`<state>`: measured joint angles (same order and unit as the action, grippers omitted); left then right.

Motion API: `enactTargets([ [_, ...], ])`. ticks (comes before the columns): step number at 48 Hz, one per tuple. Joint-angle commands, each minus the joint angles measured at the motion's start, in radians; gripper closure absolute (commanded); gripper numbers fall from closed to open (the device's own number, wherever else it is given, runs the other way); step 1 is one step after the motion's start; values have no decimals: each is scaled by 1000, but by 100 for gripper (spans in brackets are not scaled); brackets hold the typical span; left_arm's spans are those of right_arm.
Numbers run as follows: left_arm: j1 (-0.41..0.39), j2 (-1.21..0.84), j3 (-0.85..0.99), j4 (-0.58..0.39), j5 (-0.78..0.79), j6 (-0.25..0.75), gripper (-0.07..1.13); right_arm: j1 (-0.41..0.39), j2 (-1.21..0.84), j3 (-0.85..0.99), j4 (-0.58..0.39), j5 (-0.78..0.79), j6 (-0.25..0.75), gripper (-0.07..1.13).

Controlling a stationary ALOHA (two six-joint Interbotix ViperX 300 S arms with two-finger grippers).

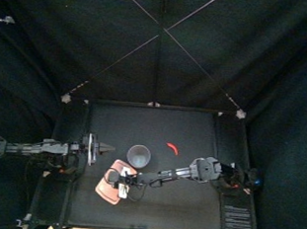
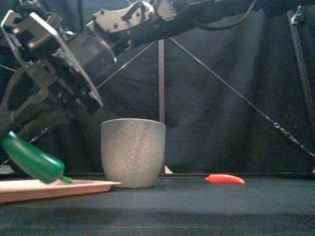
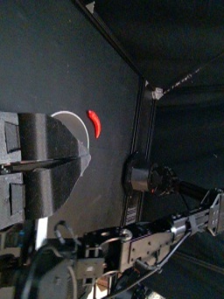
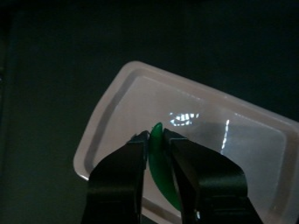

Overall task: Pick the green pepper then place it on the pink plate
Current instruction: Drop green pepper on the pink plate and return to neutral

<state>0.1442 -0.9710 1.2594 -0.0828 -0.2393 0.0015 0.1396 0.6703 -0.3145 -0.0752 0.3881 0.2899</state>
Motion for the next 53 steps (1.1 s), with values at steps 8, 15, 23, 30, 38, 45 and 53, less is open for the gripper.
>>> enactTargets([
  [8,6,3,-12,3,-3,2,92,-3,25,-124,-17,81,-2,36],
  [15,8,3,-9,5,-3,2,92,-3,18,-135,-60,83,3,17],
  [23,6,3,-5,2,-2,2,92,3,-17,-132,-74,103,-2,9],
  [30,8,3,-2,0,-2,2,92,17,-107,-83,-100,106,-5,9],
  [38,9,3,-2,0,-2,2,92,41,-222,38,-123,72,2,9],
  [45,9,3,-2,2,-2,2,92,52,-308,161,-115,0,2,9],
  [53,11,3,0,8,-2,5,93,74,-419,342,-117,-137,0,9],
])
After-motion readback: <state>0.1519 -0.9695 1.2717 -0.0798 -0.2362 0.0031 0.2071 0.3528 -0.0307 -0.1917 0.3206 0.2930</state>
